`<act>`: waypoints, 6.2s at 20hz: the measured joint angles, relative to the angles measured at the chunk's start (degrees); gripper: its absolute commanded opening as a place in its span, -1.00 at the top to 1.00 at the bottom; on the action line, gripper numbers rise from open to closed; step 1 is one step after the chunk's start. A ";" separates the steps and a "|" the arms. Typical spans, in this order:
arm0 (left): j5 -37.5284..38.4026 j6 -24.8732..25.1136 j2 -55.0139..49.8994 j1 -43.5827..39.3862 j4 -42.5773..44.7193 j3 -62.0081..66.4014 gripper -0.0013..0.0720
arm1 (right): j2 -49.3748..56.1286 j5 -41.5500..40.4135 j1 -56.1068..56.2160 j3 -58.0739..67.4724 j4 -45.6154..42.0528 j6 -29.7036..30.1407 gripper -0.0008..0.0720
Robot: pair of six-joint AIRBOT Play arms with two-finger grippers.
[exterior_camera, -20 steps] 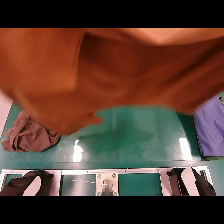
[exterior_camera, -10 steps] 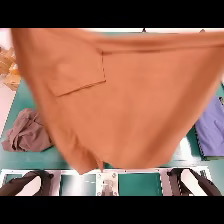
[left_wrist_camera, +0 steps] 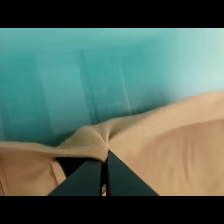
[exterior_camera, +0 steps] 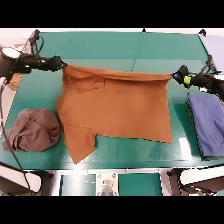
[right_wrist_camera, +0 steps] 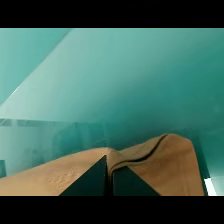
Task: Fold the shirts.
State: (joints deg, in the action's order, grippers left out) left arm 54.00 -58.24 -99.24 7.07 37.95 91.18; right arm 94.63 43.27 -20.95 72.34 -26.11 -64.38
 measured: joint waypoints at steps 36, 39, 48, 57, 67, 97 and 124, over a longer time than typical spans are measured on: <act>30.25 -16.85 -2.73 3.72 17.07 -1.92 -0.58 | -5.11 23.56 -5.97 -6.86 -17.31 -8.20 0.23; 32.72 -18.36 4.44 4.79 17.51 -9.29 -0.58 | -13.75 25.94 -8.48 -14.21 -19.82 -10.34 0.23; 24.28 -24.02 42.14 5.53 23.37 -54.47 -0.58 | -49.94 26.80 -10.47 -46.95 -32.87 -23.50 0.12; 12.52 -24.17 50.60 4.31 14.75 -73.64 -0.39 | -58.05 20.63 -10.58 -59.28 -30.77 -26.60 -0.18; 0.92 -21.33 51.01 0.46 7.30 -79.32 0.84 | -49.11 13.16 -8.46 -61.61 -23.39 -25.22 0.94; 16.52 -21.35 30.10 0.22 7.87 -29.81 0.91 | -21.07 18.25 3.56 -11.32 -33.53 -28.30 0.94; 20.17 -18.21 -2.32 -6.62 3.76 4.52 0.91 | 20.04 38.66 -0.13 21.27 -28.63 -7.78 0.94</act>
State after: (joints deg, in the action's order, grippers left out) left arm 74.17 -76.44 -101.56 0.45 41.71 95.70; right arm 114.67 81.93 -21.08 93.60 -54.74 -72.16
